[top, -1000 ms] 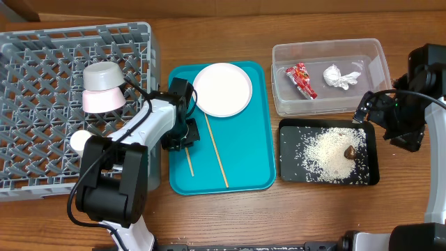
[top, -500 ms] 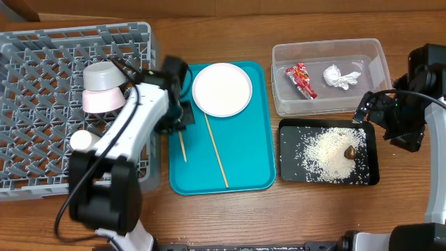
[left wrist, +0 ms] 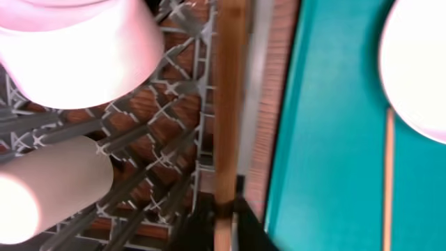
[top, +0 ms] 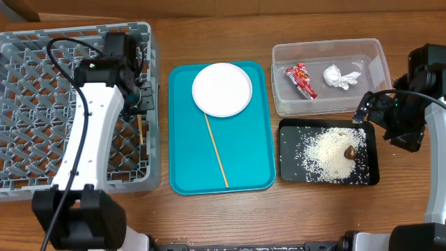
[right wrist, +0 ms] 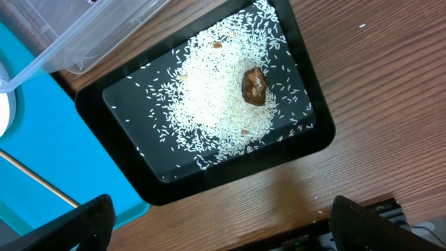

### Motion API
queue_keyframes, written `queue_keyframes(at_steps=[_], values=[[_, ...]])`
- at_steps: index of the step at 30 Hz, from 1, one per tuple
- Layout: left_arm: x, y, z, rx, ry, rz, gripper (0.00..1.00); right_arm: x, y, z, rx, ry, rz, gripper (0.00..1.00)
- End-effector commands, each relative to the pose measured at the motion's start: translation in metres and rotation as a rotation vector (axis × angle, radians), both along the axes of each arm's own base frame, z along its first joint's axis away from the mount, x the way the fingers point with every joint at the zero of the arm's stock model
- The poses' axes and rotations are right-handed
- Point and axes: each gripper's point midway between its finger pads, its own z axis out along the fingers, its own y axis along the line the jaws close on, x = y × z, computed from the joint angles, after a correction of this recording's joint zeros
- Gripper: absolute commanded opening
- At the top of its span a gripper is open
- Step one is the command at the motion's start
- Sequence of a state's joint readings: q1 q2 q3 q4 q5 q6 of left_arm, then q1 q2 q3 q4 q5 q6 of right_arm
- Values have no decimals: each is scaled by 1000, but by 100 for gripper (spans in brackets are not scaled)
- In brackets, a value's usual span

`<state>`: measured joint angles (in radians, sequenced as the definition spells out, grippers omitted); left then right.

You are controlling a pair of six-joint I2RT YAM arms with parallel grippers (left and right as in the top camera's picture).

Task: Sort waste into correct bins and load items into the dishwasher
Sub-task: 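Carry the chopsticks with the left gripper into the dish rack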

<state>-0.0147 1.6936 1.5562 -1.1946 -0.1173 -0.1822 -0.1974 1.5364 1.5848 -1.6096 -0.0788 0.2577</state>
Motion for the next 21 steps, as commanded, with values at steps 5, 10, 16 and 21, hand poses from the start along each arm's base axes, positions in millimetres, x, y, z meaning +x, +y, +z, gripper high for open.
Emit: queue_keyframes(at_steps=[5, 10, 16, 21], values=[[1, 6, -16, -10, 49, 17, 49, 2, 0, 11, -3, -40, -4, 100], [4, -29, -4, -168, 19, -18, 52, 2, 0, 11, -3, -41, -4, 100], [-7, -88, -4, -245, 53, -153, 54, 3, -1, 11, -3, -41, -4, 100], [-30, -141, -16, -245, 113, -193, 58, 3, -1, 11, -4, -44, -4, 100]])
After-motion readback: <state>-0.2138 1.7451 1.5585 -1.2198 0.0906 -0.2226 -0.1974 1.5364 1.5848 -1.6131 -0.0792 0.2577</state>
